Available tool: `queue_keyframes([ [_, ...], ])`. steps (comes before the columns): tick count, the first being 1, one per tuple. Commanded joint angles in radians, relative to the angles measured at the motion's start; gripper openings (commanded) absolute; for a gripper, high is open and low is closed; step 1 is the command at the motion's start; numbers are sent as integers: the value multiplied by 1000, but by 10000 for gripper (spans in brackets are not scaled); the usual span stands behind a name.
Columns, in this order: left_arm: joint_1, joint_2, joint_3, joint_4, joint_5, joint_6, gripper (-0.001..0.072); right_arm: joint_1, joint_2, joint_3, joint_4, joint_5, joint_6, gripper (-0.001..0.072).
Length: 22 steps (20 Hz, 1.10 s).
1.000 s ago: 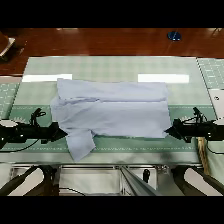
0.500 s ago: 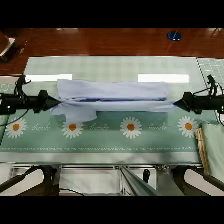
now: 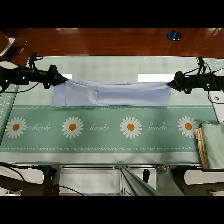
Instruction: Fold the shirts.
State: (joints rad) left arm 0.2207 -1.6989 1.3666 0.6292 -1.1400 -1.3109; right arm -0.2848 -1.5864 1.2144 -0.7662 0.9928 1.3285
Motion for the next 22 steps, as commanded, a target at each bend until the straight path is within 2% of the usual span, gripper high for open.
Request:
queue_keyframes([
  [1,-11,-112,149,1,1,-23,19,8,-109,116,11,-6,31,24],
  [3,-14,-151,166,1,-37,-22,21,8,-144,145,31,0,31,25],
  [4,-16,-169,166,6,-48,-23,94,8,-153,144,50,-18,18,83],
  [5,-22,-185,166,6,-56,-27,393,8,-161,144,63,-29,-14,339],
  [6,-28,-195,166,6,-79,-34,510,8,-163,145,64,-34,-32,413],
  [9,-3,-187,208,64,-189,-39,508,-39,-144,169,47,14,-23,415],
  [11,39,-142,241,249,-265,-114,508,-112,-103,172,16,55,-3,415],
  [13,60,-45,206,404,-284,-113,508,-177,-72,152,-45,100,3,415],
  [15,50,107,59,401,-118,-111,508,-200,-58,85,-47,93,3,414],
  [18,-33,376,-267,217,220,12,508,-160,-78,-11,-41,50,3,415],
  [19,-72,450,-354,187,300,20,508,-142,-98,-14,-39,54,2,415],
  [20,-107,502,-409,182,346,20,508,-122,-120,-14,-21,54,2,414],
  [22,-158,555,-449,182,345,20,508,-80,-154,-14,32,43,-17,414],
])
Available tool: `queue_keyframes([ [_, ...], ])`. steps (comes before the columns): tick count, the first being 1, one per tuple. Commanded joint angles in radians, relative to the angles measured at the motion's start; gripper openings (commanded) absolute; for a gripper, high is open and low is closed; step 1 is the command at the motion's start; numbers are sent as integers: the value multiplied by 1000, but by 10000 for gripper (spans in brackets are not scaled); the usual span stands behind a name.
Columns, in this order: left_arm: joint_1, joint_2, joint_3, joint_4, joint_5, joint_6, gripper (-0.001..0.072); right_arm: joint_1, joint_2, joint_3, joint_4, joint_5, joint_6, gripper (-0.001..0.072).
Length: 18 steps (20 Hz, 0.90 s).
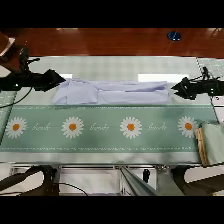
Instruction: Fold the shirts.
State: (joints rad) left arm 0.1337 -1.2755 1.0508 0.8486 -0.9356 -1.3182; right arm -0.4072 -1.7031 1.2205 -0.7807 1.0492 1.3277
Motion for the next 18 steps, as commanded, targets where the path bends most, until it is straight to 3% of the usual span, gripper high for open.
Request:
queue_keyframes([
  [1,-86,137,-132,-38,124,27,508,62,-50,-19,68,-18,-26,414],
  [4,-143,126,-130,-42,116,27,508,126,-65,-19,84,-50,-24,400],
  [5,-171,117,-130,-42,117,27,508,140,-68,-19,84,-55,-13,358],
  [7,-229,101,-130,-45,130,27,501,148,-64,-13,106,-26,-26,24],
  [8,-252,93,-129,-50,141,27,411,146,-53,-2,109,15,-47,24],
  [9,-272,88,-129,-65,152,27,108,140,-26,5,87,58,-55,23],
  [10,-288,84,-129,-84,164,36,19,134,17,5,34,83,-53,23],
  [12,-339,74,-129,-136,171,134,20,129,169,-24,-107,94,-38,23],
  [18,-584,-66,-79,-258,308,143,19,124,760,-298,-171,150,3,23],
])
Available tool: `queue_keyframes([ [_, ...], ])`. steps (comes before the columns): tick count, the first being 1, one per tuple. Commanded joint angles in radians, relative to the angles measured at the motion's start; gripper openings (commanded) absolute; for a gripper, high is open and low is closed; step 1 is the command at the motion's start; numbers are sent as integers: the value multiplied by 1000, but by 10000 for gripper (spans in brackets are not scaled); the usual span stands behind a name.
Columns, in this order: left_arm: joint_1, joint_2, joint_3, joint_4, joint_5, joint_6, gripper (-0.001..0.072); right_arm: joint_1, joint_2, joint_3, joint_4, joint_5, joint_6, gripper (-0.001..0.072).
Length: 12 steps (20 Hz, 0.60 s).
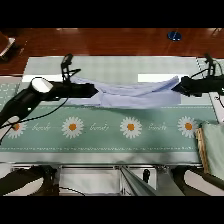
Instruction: Fold the shirts.
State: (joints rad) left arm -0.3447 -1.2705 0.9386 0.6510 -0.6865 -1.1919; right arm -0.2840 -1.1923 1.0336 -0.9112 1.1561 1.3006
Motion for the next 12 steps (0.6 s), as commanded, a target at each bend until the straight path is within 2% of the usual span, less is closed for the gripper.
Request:
queue_keyframes([
  [1,-146,-126,80,-60,35,8,19,0,341,-142,-42,66,48,23],
  [6,-313,-385,353,-61,-33,-113,19,0,638,-164,-37,171,159,23],
  [12,-522,-614,570,-61,-153,-183,19,0,712,-164,2,203,187,23],
])
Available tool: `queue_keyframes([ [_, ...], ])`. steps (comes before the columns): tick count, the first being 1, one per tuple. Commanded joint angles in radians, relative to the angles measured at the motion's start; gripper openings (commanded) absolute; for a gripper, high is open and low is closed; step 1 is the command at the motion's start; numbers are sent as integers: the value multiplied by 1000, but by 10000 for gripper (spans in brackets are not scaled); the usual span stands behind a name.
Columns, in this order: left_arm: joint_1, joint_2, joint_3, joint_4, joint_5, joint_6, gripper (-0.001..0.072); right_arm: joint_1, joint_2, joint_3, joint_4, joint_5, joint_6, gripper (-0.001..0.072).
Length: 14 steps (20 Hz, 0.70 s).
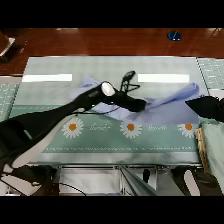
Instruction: Fold the shirts.
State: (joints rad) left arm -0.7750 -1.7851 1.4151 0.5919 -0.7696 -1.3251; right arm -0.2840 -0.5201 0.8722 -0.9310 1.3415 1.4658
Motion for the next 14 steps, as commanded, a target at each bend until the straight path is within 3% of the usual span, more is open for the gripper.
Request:
queue_keyframes([
  [1,-119,-117,109,-3,-92,-54,19,0,40,-3,25,10,22,23],
  [4,-128,-119,129,-1,-146,-53,19,0,39,-3,26,0,23,23],
  [6,-57,-101,136,7,-196,-53,19,0,39,-3,44,-3,23,23],
  [11,264,100,120,241,-393,-86,19,20,-63,1,251,-32,-50,23],
  [14,463,353,29,342,-401,-84,19,208,-192,32,282,-173,-61,23],
])
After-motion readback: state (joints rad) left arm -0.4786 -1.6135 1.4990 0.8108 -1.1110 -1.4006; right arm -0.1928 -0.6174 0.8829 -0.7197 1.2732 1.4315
